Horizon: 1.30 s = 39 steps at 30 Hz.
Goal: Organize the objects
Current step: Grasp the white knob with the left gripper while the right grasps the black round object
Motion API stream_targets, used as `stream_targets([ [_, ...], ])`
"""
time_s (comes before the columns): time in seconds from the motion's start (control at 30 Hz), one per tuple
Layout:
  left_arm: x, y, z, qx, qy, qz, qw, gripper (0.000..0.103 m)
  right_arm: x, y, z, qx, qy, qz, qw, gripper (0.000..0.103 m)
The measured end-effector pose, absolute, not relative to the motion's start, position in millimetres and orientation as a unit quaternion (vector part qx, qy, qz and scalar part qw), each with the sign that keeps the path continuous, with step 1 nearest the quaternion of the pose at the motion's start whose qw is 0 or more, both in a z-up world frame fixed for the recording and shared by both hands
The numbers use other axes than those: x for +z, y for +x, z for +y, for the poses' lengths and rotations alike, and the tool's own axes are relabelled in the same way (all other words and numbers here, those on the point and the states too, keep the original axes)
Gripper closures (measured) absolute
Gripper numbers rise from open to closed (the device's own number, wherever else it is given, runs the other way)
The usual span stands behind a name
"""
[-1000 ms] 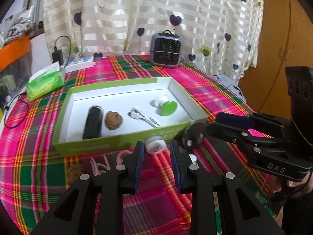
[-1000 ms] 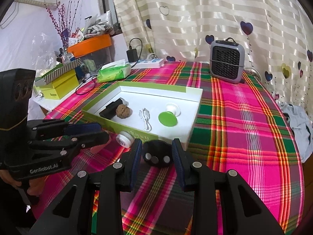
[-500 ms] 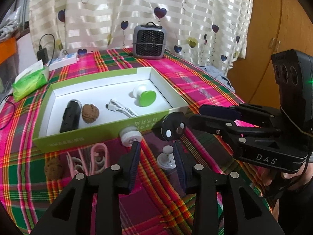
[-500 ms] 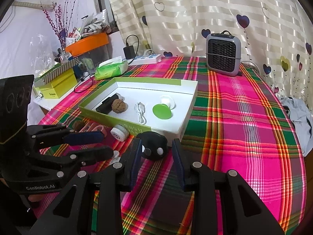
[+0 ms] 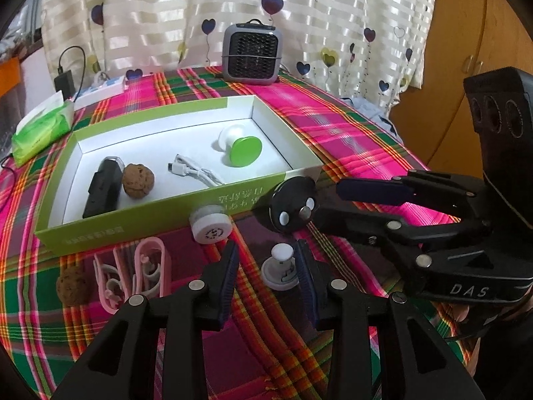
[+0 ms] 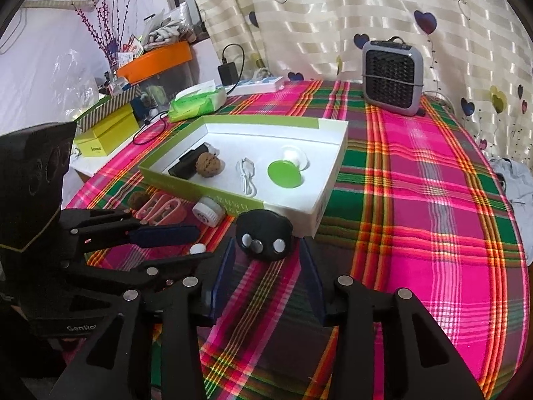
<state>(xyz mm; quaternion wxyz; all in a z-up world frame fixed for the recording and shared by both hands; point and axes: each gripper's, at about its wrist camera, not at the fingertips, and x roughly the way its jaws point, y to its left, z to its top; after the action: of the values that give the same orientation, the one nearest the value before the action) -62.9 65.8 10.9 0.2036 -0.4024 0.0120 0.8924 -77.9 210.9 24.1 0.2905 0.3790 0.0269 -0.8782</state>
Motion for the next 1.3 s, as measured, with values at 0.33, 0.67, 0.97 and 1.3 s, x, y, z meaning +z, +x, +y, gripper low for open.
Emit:
stream_targets([
  [0.33,9.5,-65.8,62.9,0.89,-0.407,0.001,0.206,0.085,14.8,-88.4,204.9,-0.863,0.409,0.031,0.294,0.061],
  [0.67,8.8,-68.0,60.4,0.886,-0.411,-0.014,0.213,0.085,9.0,-97.8,200.0,-0.857,0.427,0.038,0.285,0.061],
  [0.97,8.4,-68.3,59.5,0.886,-0.411,-0.015,0.214,0.085,8.2,-103.8,199.7,-0.857,0.429,0.034,0.283,0.061],
  [1.3,8.8,-67.9,59.5,0.888,-0.409,-0.009,0.211,0.085,16.8,-93.4,195.5,-0.87,0.4,0.056,0.284,0.072],
])
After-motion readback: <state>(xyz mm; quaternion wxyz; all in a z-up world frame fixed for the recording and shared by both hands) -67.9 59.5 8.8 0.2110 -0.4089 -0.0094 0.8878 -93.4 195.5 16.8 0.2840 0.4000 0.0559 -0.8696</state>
